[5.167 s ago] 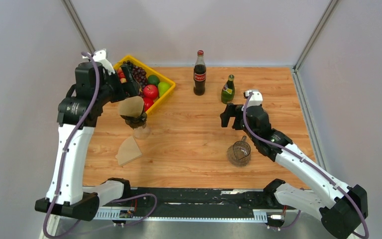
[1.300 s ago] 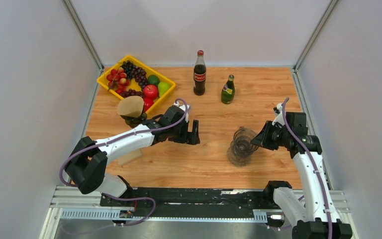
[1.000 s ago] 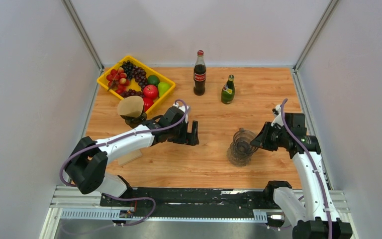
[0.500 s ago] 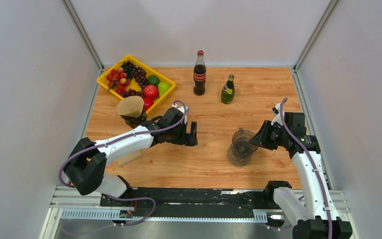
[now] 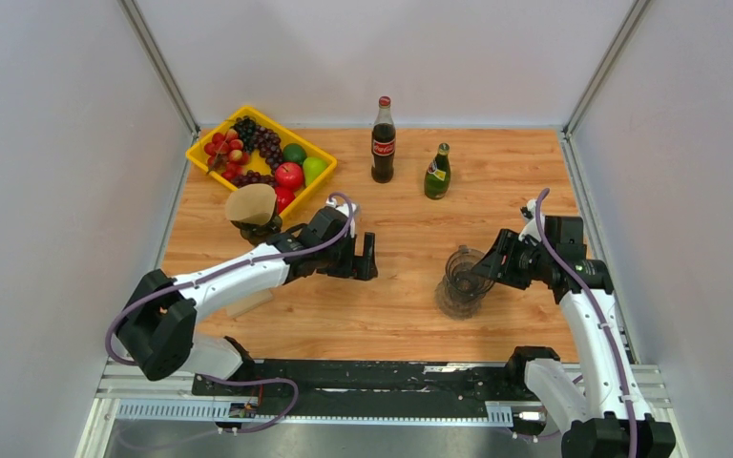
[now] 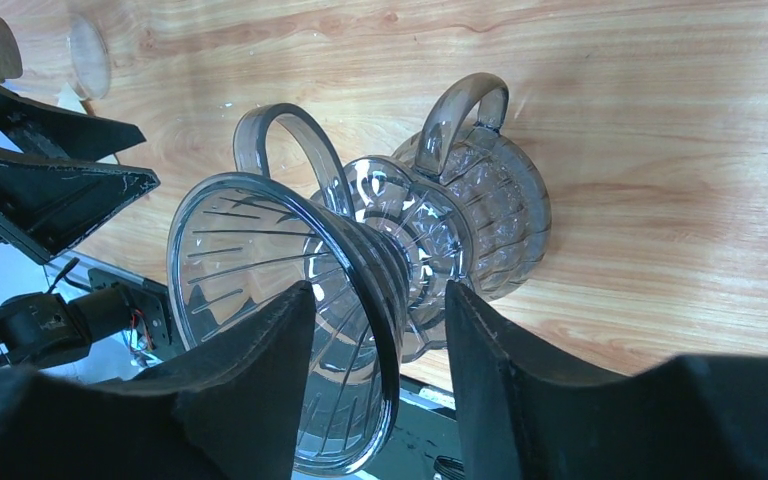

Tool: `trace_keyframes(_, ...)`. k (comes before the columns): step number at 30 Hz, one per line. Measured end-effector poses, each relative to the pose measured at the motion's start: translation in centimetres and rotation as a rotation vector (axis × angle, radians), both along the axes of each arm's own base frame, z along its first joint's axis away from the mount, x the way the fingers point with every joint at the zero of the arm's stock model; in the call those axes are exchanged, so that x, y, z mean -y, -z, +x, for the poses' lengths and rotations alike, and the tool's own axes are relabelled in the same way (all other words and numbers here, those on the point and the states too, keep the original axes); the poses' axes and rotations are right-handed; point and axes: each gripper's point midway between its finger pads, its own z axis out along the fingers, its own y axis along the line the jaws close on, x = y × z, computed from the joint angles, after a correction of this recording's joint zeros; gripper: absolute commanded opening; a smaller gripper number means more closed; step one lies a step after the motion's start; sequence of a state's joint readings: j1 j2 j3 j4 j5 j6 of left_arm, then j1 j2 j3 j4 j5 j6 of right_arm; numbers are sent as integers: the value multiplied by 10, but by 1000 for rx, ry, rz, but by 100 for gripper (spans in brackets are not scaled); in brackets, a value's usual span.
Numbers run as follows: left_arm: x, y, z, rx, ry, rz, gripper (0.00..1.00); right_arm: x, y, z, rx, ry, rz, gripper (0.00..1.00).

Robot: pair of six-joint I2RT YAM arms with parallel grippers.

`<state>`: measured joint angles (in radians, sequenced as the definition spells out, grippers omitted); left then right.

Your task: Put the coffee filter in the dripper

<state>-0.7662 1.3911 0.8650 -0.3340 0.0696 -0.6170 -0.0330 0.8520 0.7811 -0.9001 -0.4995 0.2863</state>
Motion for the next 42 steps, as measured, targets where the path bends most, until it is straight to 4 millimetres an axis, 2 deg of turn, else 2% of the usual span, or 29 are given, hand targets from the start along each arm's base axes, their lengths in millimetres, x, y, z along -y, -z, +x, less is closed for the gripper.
trace_keyframes(3, -2, -1, -2, 1, -4, -4, 100, 0, -1, 0, 1, 0, -1, 60)
trace_keyframes(6, -3, -2, -3, 1, -6, -6, 100, 2, -5, 3, 16, 7, -10, 70)
trace_keyframes(8, -5, -2, -4, 2, -8, -5, 100, 5, -12, 7, 42, 17, -26, 82)
trace_keyframes(9, -6, -1, -5, 1, -9, -3, 100, 6, -17, 9, 57, 23, -33, 95)
trace_keyframes(10, -7, -1, -6, -1, -10, -2, 100, 8, -22, 12, 74, 30, -42, 99)
trace_keyframes(15, -16, 1, -15, -10, -23, 6, 100, 18, -47, 23, 168, 75, -93, 100)
trace_keyframes(23, -39, 1, -35, -28, -88, -12, 100, 53, -71, 47, 306, 279, -203, 100)
trace_keyframes(27, -66, 8, -45, -32, -187, 32, 100, 64, -82, 54, 380, 348, -224, 100)
trace_keyframes(33, -113, 20, -61, -44, -393, 102, 100, 69, -79, 61, 398, 384, -232, 100)
trace_keyframes(42, -185, 26, -60, -30, -806, 244, 98, 68, -77, 63, 404, 381, -223, 100)
